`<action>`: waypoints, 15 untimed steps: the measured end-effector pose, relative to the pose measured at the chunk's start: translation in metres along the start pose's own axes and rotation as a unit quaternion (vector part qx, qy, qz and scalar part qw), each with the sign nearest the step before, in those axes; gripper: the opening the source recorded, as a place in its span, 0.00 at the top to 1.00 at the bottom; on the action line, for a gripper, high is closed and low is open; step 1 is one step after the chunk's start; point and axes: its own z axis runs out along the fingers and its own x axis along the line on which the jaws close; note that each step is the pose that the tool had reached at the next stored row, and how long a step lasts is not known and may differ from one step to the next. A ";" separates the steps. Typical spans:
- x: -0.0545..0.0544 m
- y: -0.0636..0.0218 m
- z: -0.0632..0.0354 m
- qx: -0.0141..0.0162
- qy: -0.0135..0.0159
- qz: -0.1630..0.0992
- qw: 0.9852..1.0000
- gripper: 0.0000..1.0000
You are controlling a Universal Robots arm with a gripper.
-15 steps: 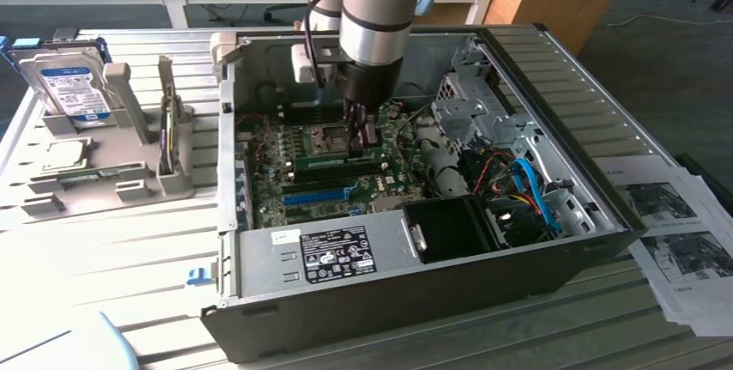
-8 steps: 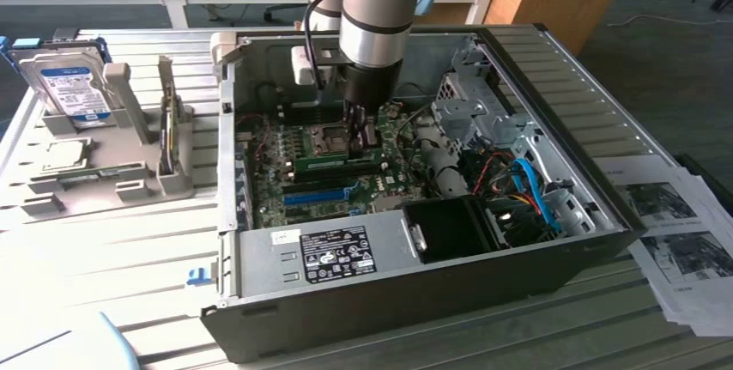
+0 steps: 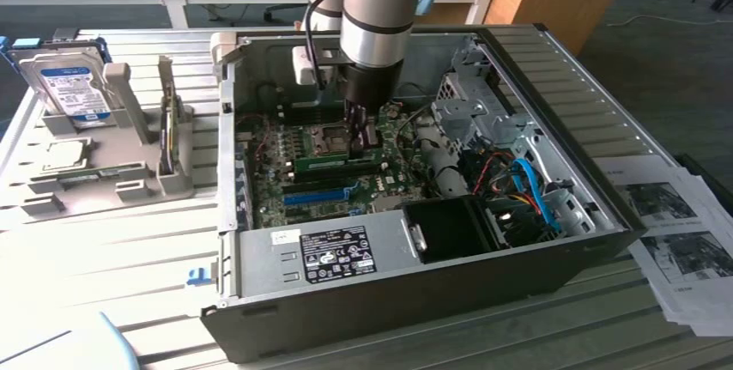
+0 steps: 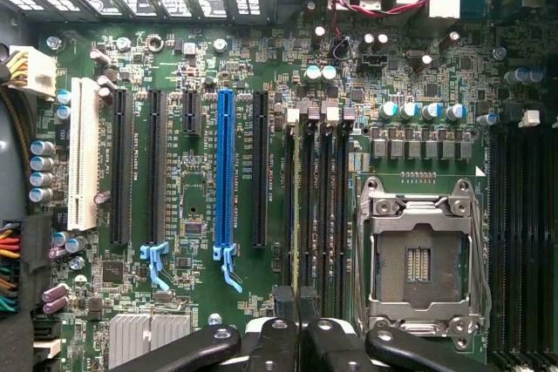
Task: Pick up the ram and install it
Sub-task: 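Insert the ram into the slot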
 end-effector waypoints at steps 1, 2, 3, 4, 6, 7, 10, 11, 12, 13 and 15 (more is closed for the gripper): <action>0.000 0.0000 0.0001 0.000 0.000 0.000 1.000 0.89; 0.001 0.0000 0.0001 0.000 0.000 0.000 1.000 0.89; 0.001 0.0000 0.0001 0.000 0.000 0.000 1.000 0.89; 0.001 0.0000 0.0001 0.000 0.000 0.000 1.000 0.89; 0.001 0.0000 0.0001 0.000 0.000 0.000 1.000 0.89; 0.001 0.0000 0.0002 0.000 0.000 0.000 1.000 0.89; 0.001 -0.0001 0.0021 0.000 0.000 0.000 1.000 0.89; 0.001 -0.0001 0.0025 0.000 0.000 0.000 1.000 0.89; 0.001 -0.0001 0.0028 0.000 0.000 0.000 1.000 0.89; 0.001 -0.0001 0.0032 0.000 0.000 0.000 1.000 0.89; 0.001 -0.0001 0.0036 0.000 0.000 0.000 1.000 0.89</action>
